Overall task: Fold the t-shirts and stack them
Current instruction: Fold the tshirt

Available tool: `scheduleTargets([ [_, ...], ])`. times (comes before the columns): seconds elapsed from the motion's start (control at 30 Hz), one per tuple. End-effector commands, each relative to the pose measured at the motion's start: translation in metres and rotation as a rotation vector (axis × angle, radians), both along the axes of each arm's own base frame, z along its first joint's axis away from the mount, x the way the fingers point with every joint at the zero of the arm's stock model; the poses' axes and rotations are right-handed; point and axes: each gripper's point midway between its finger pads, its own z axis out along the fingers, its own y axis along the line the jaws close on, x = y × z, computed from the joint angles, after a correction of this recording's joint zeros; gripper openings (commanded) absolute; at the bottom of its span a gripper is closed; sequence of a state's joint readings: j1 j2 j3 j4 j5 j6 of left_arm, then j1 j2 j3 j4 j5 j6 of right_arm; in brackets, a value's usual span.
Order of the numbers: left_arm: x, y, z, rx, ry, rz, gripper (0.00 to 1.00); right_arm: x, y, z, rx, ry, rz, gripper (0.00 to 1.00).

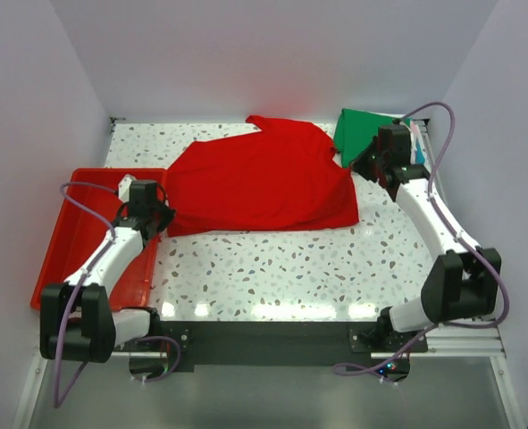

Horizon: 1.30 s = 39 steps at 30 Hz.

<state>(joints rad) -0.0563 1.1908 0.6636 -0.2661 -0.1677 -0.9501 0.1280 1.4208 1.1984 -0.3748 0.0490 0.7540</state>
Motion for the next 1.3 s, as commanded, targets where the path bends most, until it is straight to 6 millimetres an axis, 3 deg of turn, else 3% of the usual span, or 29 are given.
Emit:
scheduleTargets([
  [0.0,0.030,0.003,0.016,-0.001,-0.065,-0.002,0.00,0.037,0.006,0.018,0.006,-0.078,0.020,0.00],
  [0.23,0.048,0.003,0.008,-0.013,-0.047,-0.010,0.00,0.067,0.012,0.010,0.013,-0.065,0.030,0.00],
  [0.5,0.067,0.007,0.008,-0.015,-0.046,-0.022,0.00,0.084,0.000,0.006,-0.011,-0.054,-0.017,0.00],
  [0.67,0.073,0.007,0.001,-0.010,-0.024,-0.036,0.00,0.093,-0.004,-0.007,-0.013,-0.039,-0.014,0.00],
  [0.77,0.076,0.004,-0.013,-0.020,0.000,-0.052,0.00,0.101,0.001,-0.017,-0.003,-0.029,0.014,0.00],
  [1.0,0.082,0.018,-0.019,-0.023,0.008,-0.018,0.02,0.117,-0.007,-0.034,0.015,-0.009,-0.008,0.00],
  [1.07,0.084,0.018,-0.019,-0.024,0.006,-0.019,0.00,0.123,-0.015,-0.032,0.018,-0.018,-0.025,0.00],
  [1.27,0.087,0.022,-0.028,-0.022,0.032,-0.003,0.00,0.134,-0.012,-0.030,0.041,-0.027,-0.009,0.00],
])
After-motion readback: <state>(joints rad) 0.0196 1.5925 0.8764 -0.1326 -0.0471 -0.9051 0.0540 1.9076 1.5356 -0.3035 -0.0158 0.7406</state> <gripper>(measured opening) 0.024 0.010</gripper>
